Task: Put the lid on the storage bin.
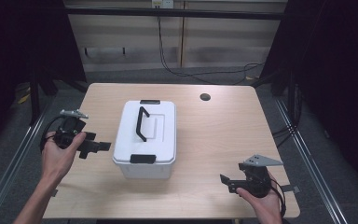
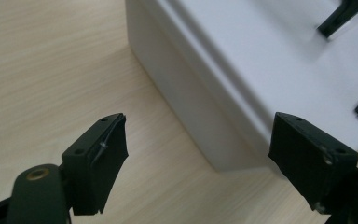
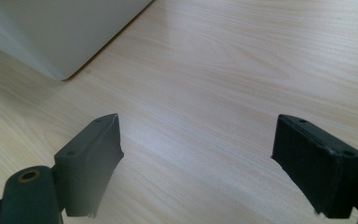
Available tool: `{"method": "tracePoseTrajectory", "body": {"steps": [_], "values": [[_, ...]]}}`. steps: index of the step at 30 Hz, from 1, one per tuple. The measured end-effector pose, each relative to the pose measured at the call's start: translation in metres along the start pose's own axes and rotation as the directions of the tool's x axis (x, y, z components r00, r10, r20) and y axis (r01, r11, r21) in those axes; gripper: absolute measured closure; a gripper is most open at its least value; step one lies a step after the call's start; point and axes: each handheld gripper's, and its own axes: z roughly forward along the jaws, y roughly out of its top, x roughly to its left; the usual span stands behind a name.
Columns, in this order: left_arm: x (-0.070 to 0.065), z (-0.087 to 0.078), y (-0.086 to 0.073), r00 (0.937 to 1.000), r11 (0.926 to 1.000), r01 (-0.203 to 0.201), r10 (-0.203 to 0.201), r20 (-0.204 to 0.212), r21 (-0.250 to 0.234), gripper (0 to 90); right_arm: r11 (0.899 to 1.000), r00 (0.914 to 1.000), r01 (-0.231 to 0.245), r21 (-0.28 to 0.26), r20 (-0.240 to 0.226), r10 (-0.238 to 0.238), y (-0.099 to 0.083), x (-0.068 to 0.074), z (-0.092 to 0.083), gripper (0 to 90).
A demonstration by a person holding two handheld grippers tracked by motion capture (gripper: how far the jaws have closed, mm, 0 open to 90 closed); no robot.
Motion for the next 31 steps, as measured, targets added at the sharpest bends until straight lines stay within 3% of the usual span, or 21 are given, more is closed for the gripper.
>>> {"method": "tracePoseTrajectory", "body": {"steps": [8,14,22,25,31], "values": [[0.008,0.002,-0.023,0.9999,0.9995,0.009,-0.009,-0.005,-0.03,19.1,1.0,1.0,0.001,0.001,0.0,-0.001,0.0,0.0,0.0,15.2],[0.02,0.009,-0.047,0.9978,0.9966,0.062,-0.063,-0.022,-0.055,18.6,1.0,1.0,-0.002,0.002,0.001,0.002,0.0,0.0,0.001,15.2],[0.026,0.014,-0.067,0.9959,0.9953,0.081,-0.083,-0.036,-0.053,18.6,1.0,1.0,-0.002,-0.003,-0.002,0.002,0.0,0.0,0.001,15.2],[0.028,0.016,-0.075,0.992,0.9914,0.119,-0.121,-0.037,-0.055,18.6,1.0,1.0,-0.008,-0.009,0.006,0.008,0.0,0.0,0.002,15.5],[0.025,0.021,-0.079,0.9936,0.9958,0.078,-0.082,-0.078,-0.048,18.6,1.0,0.9998,-0.007,-0.017,0.017,0.008,-0.001,-0.001,0.003,17.4]]}}
